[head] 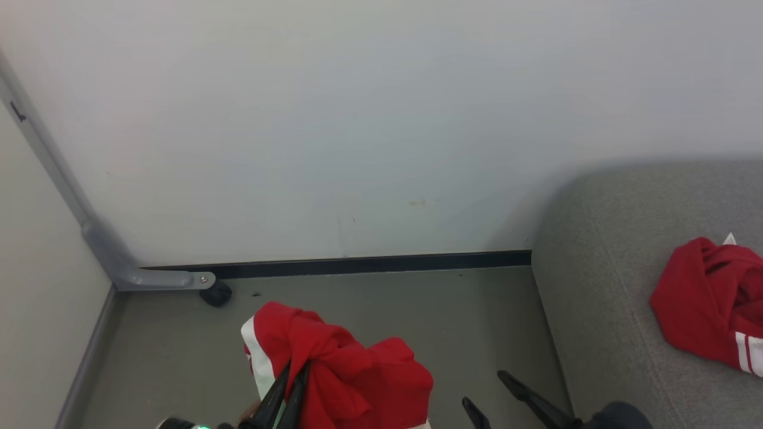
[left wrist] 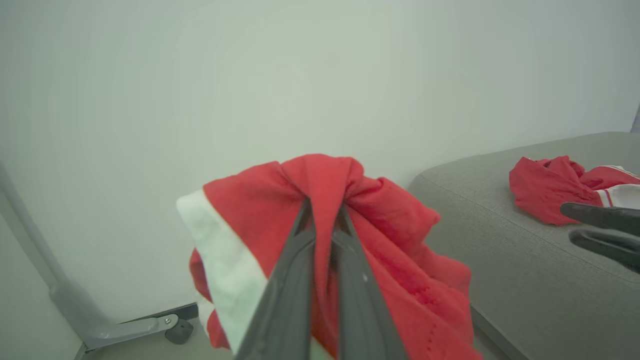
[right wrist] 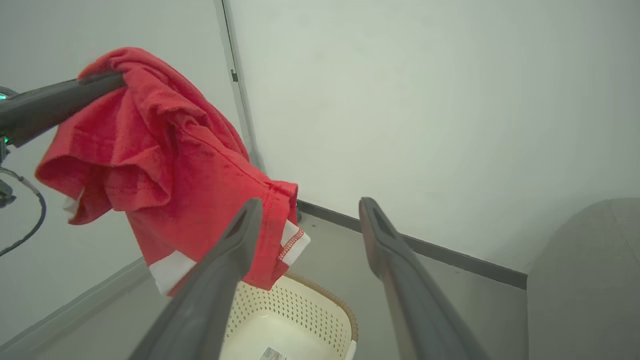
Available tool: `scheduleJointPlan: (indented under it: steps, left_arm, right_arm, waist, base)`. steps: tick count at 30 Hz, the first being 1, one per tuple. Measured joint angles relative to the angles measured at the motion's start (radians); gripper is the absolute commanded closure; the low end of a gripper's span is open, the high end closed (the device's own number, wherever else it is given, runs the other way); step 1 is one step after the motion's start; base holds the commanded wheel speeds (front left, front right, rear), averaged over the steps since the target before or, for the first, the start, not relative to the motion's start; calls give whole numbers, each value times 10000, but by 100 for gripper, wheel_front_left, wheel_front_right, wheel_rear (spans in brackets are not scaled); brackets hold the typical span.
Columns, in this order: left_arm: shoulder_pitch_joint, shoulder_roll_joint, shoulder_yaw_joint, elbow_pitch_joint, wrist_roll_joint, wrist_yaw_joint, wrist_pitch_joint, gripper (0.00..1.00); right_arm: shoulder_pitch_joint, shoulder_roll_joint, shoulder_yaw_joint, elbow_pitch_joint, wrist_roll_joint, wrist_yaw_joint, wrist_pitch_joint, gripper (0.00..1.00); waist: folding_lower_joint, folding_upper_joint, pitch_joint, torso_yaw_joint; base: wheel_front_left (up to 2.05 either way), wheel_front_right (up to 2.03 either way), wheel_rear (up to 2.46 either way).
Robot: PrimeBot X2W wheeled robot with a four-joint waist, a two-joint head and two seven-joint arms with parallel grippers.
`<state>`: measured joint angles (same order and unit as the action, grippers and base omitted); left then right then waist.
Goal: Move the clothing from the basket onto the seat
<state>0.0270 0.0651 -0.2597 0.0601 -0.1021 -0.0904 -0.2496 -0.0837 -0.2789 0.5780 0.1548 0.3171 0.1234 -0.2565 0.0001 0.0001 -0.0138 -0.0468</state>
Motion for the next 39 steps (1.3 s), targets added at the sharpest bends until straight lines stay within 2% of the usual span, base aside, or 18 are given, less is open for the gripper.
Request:
scheduleJointPlan:
  steps: [7,20,25,39]
  left_arm:
    - [-251,146,-464,-278,136,-167,-2,100]
    - [-885,380,-1480,-593,349,-334,-2,100]
    - [-1034,472,-1864,-759,345,-343,-2,100]
    - [-1445,926,-3342,-911,-161,-414,-2,100]
  right_arm:
    - [-1093,-552,1275,-104,-445,0,0,0]
    - [-2738,-627,2786,771,-842,2,0,0]
    - [-3156,-518,3112,1175,-859,2,0,0]
    - [-3803,426,3492,2159,-784,2,0,0]
  waist:
    - [0,0,109,-2]
    - [0,0,261,104]
    - [0,0,284,156]
    - [-1,0,313,219]
  base:
    - [0,0,0]
    - [0,0,0]
    - [0,0,0]
    - [0,0,0]
